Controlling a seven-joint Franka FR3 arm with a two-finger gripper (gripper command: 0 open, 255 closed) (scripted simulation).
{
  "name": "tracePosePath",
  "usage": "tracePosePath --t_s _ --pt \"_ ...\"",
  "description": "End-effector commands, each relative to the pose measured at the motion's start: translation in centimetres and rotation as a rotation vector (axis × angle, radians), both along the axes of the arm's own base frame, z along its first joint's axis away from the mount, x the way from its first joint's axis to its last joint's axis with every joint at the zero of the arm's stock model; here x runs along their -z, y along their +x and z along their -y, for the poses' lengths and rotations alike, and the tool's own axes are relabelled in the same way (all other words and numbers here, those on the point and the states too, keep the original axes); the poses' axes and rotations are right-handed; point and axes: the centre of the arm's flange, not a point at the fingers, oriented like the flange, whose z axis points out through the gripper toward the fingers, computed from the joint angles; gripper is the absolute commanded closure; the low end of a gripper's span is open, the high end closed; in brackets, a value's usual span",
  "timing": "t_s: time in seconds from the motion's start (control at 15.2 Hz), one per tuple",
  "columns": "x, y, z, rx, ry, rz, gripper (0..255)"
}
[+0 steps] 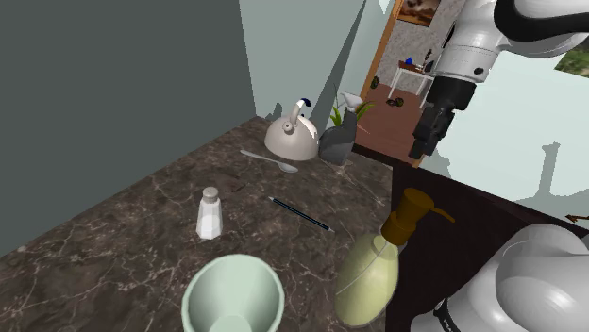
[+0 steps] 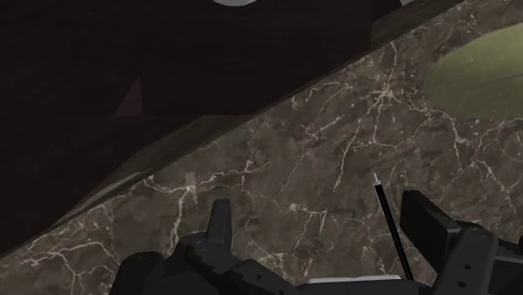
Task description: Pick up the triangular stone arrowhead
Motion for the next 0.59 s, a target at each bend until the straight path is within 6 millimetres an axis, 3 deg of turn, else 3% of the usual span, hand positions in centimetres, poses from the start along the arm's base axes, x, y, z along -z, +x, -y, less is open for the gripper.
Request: tracePosePath --t_s 0.0,0.53 --pt "0.0 0.0 0.0 0.000 0.000 0.000 0" --pt "3.4 7.4 -7.2 -0.008 -0.027 -0.001 0"
